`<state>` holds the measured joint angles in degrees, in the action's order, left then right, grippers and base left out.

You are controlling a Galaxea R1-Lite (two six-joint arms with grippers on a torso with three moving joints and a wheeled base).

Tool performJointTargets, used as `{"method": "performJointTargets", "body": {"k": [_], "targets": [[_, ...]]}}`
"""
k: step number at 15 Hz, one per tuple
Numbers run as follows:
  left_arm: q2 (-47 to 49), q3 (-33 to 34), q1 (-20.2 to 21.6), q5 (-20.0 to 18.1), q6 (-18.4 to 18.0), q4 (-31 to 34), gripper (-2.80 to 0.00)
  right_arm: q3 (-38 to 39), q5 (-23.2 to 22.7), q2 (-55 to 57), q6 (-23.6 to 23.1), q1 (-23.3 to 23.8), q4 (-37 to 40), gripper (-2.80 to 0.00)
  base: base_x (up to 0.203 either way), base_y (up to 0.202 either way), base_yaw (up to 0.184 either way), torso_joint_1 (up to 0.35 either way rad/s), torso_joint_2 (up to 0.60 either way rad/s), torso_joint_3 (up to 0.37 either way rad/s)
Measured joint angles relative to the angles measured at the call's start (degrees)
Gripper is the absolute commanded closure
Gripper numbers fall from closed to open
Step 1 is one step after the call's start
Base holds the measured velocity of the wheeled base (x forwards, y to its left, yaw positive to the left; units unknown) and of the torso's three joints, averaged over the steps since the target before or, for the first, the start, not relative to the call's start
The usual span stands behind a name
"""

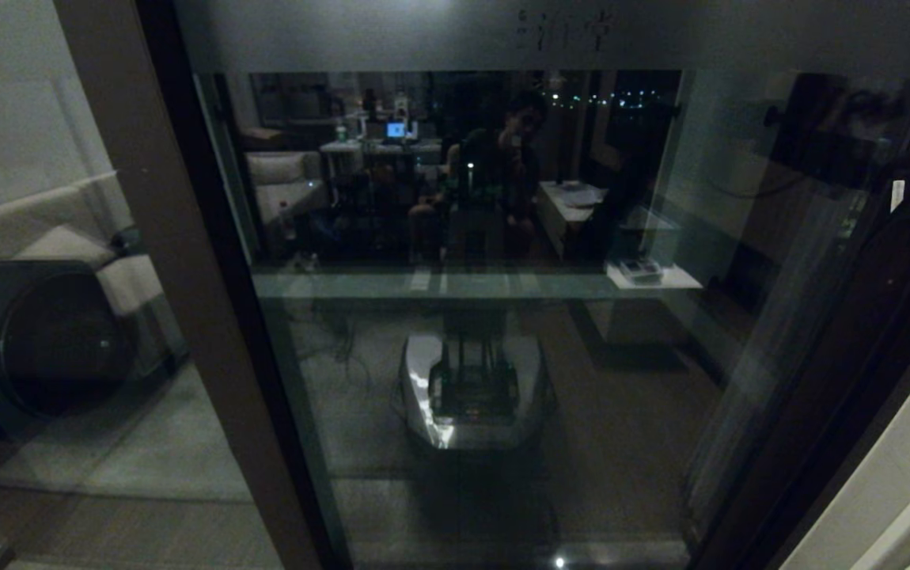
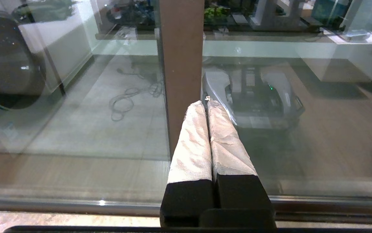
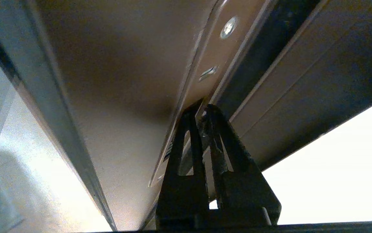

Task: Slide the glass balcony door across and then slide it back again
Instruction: Close the slid door

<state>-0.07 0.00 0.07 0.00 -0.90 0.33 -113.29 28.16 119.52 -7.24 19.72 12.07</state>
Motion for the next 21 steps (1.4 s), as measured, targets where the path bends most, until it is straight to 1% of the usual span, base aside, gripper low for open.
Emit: {"method": "performJointTargets", "body": {"k": [21], "targets": [[0.0,0.0,0.0,0.0,0.02,0.02,0.0,0.14,-0.29,-0.66,0.38,0.56,-0.15,0.0,0.0,0.0,0.0,0.0,0.0,0.0]]}}
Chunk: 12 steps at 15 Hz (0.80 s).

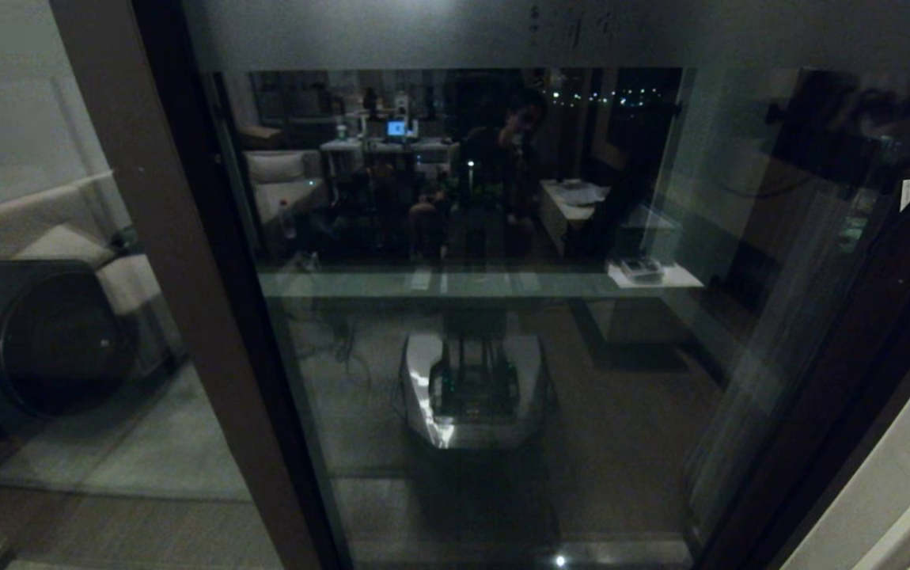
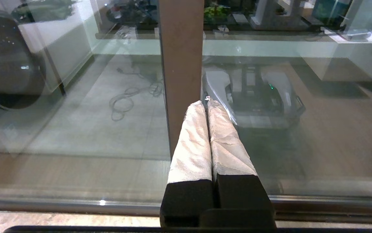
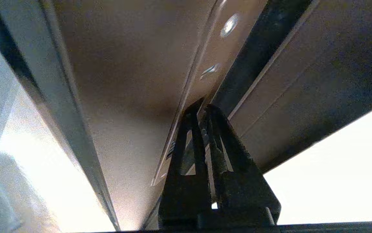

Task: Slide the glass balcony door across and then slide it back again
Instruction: Close the slid door

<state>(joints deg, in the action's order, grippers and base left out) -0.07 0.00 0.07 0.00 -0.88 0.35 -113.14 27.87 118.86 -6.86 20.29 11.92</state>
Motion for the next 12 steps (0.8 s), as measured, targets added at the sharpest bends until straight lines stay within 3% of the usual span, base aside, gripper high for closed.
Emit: {"method": "performJointTargets", "body": {"k": [3,8,12], "targets": [[0.0,0.0,0.0,0.0,0.0,-0.02,0.0,1.34,-0.71,-1.79,0.36,0.0,0.11,0.0,0.0,0.0,0.0,0.0,0.0,0.0],[0.0,0.0,0.0,0.0,-0.02,0.0,0.0,7.32,-8.62,-8.67,2.33,0.02,0.12,0.0,0.0,0.0,0.0,0.0,0.0,0.0],[0.0,0.0,0.0,0.0,0.02,-0.01,0.0,12.38,-22.51,-14.37,3.52,0.47,0.15,0.0,0.0,0.0,0.0,0.0,0.0,0.0]]}}
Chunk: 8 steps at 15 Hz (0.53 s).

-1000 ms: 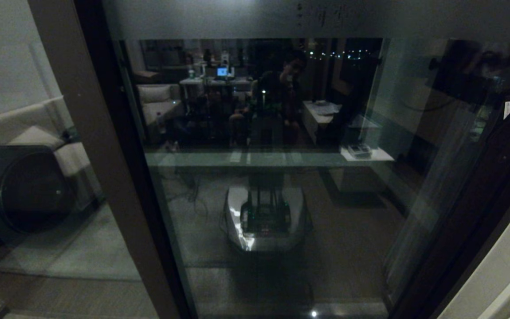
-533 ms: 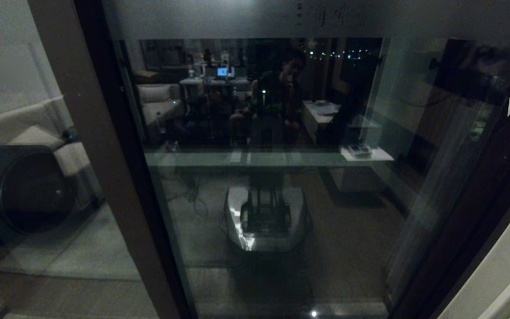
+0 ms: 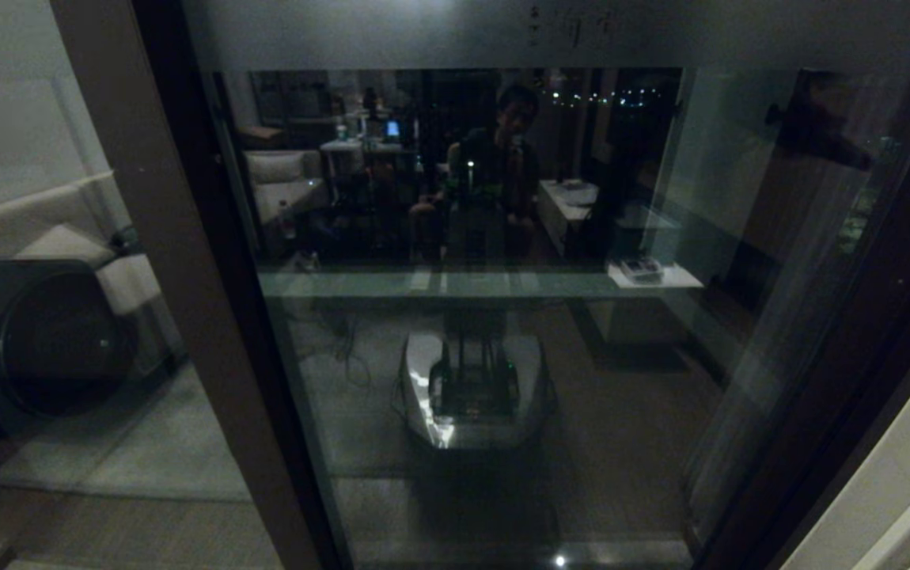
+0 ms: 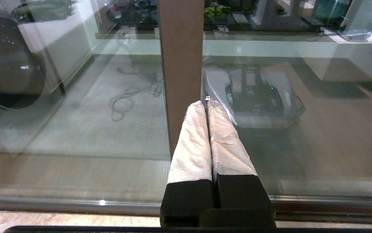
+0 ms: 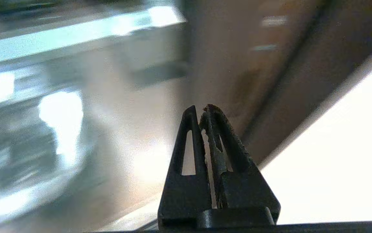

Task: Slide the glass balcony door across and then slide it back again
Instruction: Close the slid door

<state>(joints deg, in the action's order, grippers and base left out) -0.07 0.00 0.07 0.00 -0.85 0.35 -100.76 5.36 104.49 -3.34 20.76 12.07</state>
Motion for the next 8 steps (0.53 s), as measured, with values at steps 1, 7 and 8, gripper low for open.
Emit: {"method": "performJointTargets", "body": {"k": [1,7,8], "targets": [[0.0,0.0,0.0,0.0,0.0,-0.01,0.0,1.12,-4.53,-1.18,0.14,0.39,0.0,0.0,0.0,0.0,0.0,0.0,0.0,0.0],[0.0,0.0,0.0,0.0,-0.01,0.0,0.0,5.7,-34.26,-6.64,3.93,4.36,0.0,0.0,0.0,0.0,0.0,0.0,0.0,0.0],[0.0,0.0,0.0,0.0,-0.02,-0.02,0.0,6.37,-39.86,-7.34,4.23,5.49,-0.06,0.0,0.0,0.0,0.0,0.0,0.0,0.0]]}}
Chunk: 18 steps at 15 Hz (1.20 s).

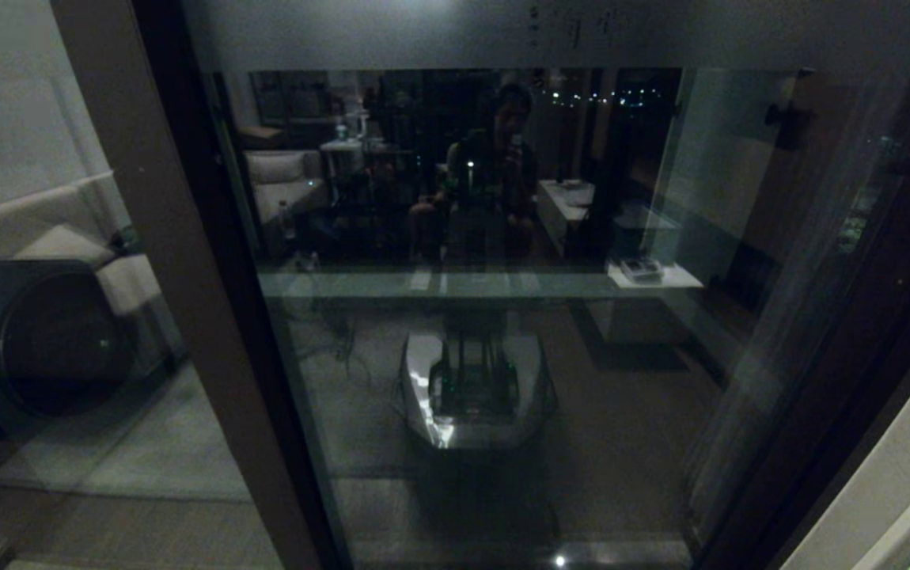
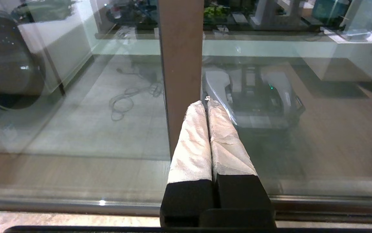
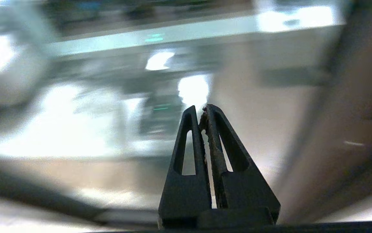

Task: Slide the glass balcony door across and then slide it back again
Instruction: Close the slid door, then open the slid door

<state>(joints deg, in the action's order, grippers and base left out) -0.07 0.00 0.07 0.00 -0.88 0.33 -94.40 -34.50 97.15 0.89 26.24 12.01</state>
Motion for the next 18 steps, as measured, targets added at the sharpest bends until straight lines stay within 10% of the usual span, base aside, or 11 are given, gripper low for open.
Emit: {"method": "performJointTargets", "body": {"k": [4,9,10,18], "targets": [[0.0,0.0,0.0,0.0,0.0,0.0,0.0,-0.43,-13.22,-0.55,1.32,3.11,-0.08,0.0,0.0,0.0,0.0,0.0,0.0,0.0],[0.0,0.0,0.0,0.0,0.02,0.0,0.0,-2.02,-2.83,0.14,1.17,3.51,-0.03,0.0,0.0,0.0,0.0,0.0,0.0,0.0],[0.0,0.0,0.0,0.0,0.01,0.0,0.0,-2.11,-1.57,0.17,1.11,3.49,0.08,-2.8,0.0,0.0,0.0,0.0,0.0,0.0],[0.0,0.0,0.0,0.0,0.0,0.0,0.0,-6.05,0.74,3.82,0.52,3.51,0.39,-2.8,0.0,0.0,0.0,0.0,0.0,0.0]]}}
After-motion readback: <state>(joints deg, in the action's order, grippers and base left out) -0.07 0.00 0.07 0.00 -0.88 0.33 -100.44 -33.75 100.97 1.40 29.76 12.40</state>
